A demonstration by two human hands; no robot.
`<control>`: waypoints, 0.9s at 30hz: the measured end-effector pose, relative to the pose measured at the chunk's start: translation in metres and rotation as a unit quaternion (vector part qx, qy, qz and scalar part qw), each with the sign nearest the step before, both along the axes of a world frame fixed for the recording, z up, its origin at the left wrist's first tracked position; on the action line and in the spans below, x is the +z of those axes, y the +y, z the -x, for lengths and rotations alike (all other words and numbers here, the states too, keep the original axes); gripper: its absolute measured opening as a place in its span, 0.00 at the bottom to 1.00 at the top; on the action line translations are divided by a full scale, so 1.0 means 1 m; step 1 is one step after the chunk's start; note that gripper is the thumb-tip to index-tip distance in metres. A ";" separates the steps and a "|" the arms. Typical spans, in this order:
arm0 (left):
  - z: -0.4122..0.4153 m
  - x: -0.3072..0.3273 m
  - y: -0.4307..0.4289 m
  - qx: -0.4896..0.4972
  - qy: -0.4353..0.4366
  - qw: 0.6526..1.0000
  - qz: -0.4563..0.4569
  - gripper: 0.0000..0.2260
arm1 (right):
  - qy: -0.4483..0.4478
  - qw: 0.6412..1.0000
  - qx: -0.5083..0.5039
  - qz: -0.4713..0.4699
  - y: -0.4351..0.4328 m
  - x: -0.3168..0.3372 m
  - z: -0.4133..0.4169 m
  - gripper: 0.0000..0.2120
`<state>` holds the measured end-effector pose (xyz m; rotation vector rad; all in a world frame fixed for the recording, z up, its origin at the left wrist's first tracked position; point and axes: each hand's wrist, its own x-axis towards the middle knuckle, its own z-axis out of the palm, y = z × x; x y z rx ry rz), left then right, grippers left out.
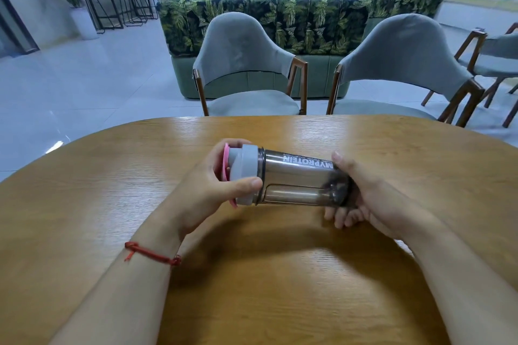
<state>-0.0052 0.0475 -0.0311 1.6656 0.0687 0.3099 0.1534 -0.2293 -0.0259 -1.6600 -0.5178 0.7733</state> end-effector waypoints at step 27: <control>-0.005 0.000 0.014 0.006 0.030 0.992 0.119 0.21 | -0.003 0.994 -0.003 -0.105 0.009 -0.004 0.002 0.27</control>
